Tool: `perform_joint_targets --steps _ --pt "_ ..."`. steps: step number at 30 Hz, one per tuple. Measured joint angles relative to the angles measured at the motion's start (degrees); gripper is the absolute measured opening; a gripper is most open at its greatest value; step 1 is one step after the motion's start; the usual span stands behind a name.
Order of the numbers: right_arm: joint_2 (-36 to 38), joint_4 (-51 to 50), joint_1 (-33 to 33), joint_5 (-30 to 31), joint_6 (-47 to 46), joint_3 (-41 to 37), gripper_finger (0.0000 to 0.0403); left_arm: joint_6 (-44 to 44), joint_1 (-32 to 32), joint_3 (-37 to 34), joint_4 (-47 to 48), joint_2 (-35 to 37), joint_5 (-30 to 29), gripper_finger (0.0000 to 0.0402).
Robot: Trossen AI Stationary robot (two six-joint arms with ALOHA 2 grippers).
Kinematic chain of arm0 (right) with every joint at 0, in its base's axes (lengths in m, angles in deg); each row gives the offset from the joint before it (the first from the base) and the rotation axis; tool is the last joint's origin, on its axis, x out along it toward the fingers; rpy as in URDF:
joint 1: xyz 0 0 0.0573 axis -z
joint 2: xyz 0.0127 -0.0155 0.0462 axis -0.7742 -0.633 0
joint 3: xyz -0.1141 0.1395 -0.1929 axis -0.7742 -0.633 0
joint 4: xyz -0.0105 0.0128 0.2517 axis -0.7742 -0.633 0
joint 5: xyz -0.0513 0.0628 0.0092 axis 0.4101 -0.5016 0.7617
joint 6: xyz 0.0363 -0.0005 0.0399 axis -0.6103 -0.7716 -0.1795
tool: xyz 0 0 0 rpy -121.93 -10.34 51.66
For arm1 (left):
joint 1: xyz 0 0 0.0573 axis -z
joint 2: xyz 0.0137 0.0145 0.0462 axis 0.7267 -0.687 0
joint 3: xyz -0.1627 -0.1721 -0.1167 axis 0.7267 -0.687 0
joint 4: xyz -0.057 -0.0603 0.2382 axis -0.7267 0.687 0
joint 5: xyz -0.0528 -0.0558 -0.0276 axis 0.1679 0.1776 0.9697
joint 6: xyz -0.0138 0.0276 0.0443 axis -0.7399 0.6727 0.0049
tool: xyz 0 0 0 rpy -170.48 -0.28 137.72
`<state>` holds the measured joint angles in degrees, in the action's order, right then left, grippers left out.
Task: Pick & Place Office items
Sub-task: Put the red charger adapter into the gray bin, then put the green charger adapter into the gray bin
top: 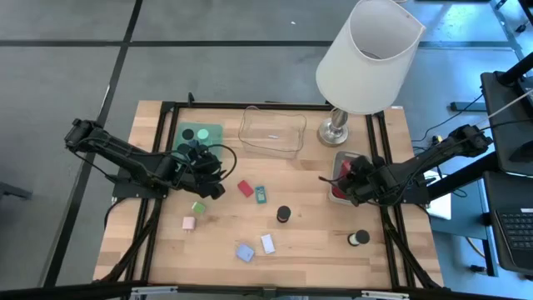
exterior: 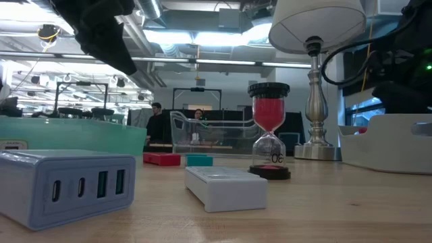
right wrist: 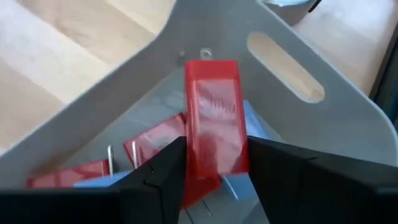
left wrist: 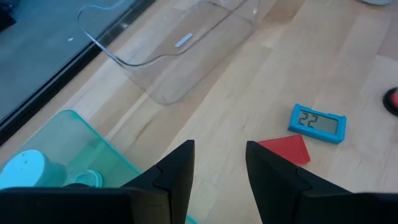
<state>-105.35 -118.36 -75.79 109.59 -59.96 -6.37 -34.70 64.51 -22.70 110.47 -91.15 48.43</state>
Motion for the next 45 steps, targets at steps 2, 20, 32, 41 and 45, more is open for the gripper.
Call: perform_joint_targets --steps 2,20,32,41,45 --pt "0.0 -1.5 0.0 -1.0 1.5 1.5 0.0172 0.2 0.0 0.0 0.0 0.0 1.6 0.0141" --pt "0.1 -8.9 0.0 1.4 6.0 17.6 0.0276 5.3 1.1 0.0 6.8 0.0 37.4 0.022" --pt "-0.1 -7.9 0.0 1.6 6.0 17.8 0.0274 18.1 7.0 -6.1 10.0 -0.2 40.2 0.0224" --pt "-0.1 -7.0 0.0 1.9 6.0 17.8 0.0274 19.7 7.1 -13.3 3.0 -0.2 38.6 0.0224" --pt "-0.1 -6.8 0.0 2.0 6.0 17.8 0.0274 21.5 7.1 -14.2 0.7 -0.2 38.6 0.0224"
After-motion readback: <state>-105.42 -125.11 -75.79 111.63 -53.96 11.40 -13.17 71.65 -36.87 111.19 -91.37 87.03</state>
